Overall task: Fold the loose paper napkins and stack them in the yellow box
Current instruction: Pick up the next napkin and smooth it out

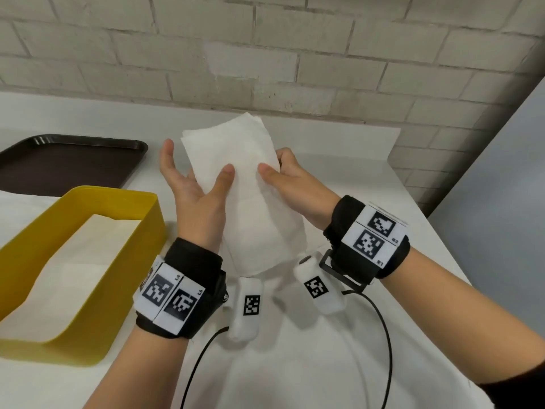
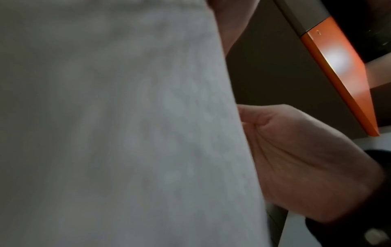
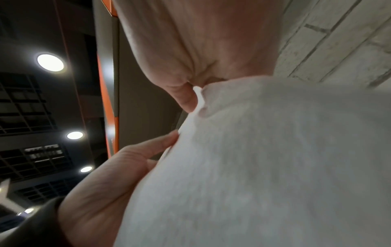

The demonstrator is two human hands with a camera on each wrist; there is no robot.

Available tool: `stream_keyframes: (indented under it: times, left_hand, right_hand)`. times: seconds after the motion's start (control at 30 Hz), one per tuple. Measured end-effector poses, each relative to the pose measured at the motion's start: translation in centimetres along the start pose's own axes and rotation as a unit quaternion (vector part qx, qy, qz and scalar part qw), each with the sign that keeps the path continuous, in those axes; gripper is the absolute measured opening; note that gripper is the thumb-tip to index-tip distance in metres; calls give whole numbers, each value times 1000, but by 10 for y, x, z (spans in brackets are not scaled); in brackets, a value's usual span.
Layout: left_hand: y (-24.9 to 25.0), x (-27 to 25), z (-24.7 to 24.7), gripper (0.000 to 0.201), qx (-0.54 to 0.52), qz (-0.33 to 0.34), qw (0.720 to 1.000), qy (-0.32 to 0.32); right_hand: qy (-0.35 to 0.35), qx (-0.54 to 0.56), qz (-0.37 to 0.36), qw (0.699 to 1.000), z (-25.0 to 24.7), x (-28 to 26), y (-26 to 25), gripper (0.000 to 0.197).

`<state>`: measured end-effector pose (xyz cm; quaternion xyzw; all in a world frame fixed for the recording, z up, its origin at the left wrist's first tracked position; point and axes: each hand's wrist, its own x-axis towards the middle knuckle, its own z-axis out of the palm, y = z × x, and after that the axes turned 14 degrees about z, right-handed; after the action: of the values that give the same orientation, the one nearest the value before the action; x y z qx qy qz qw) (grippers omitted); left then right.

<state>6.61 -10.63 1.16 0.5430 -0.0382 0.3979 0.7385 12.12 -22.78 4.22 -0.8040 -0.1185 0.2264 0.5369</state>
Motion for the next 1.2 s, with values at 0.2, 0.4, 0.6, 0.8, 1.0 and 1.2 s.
stream_keyframes:
  times: [0.2,0.4,0.6,0.8,1.0,1.2]
  left_hand:
    - [-5,-2,-9,66,131,81,982,-111]
    - [-6,1,-27,40,244,58,963,-97]
    - [0,1,-44,36,287,47,954,-70]
    - [2,0,-51,36,289,40,955,-54]
    - [1,-3,-52,35,303,40,950,-68]
    - [0,-2,-53,37,303,43,950,-64]
  right_hand:
    - [-9,-40,-12,999,-4,2,9,31]
    - [-4,-172,-16,985,-29,11,27,18]
    - [-14,-457,26,889,-36,28,63,20]
    - [-115,-528,23,841,-5,43,78,51]
    - [-100,-540,31,835,12,58,69,27]
    - [-90,-298,-28,950,-15,41,40,21]
